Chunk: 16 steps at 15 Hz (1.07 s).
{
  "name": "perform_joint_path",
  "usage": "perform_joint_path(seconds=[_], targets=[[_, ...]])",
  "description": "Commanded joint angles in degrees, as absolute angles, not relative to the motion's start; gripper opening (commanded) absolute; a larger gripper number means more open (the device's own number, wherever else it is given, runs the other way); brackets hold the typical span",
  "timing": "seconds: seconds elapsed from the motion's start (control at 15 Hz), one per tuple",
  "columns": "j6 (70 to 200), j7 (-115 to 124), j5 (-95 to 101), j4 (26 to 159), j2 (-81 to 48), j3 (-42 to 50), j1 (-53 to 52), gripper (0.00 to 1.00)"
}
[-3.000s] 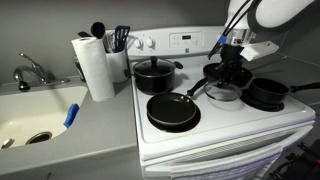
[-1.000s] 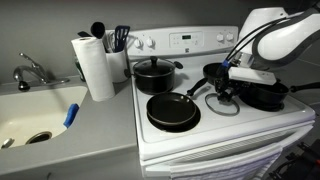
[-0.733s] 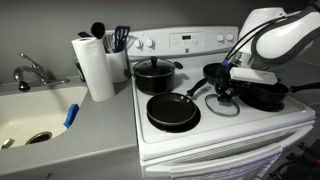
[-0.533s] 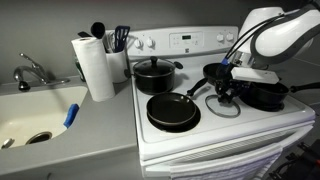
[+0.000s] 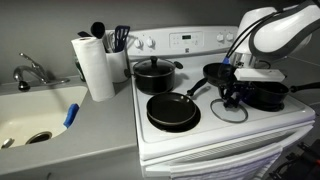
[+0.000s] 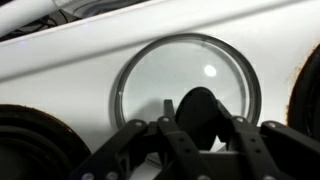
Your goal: Remove the lid from the pot on the bottom right stove plate
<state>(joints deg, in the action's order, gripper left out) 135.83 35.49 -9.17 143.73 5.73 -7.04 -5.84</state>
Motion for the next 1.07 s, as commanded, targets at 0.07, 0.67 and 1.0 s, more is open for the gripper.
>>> perform_joint_path(seconds=[0.07, 0.67, 1.0], targets=[[133.7, 34.1, -9.3, 143.1, 1.8, -7.1, -5.6, 0.15], [132.0, 34.0, -7.5, 141.4, 1.3, -6.8, -5.4, 1.00], [126.1, 34.0, -3.8, 138.9, 4.0, -7.1, -5.7, 1.00]])
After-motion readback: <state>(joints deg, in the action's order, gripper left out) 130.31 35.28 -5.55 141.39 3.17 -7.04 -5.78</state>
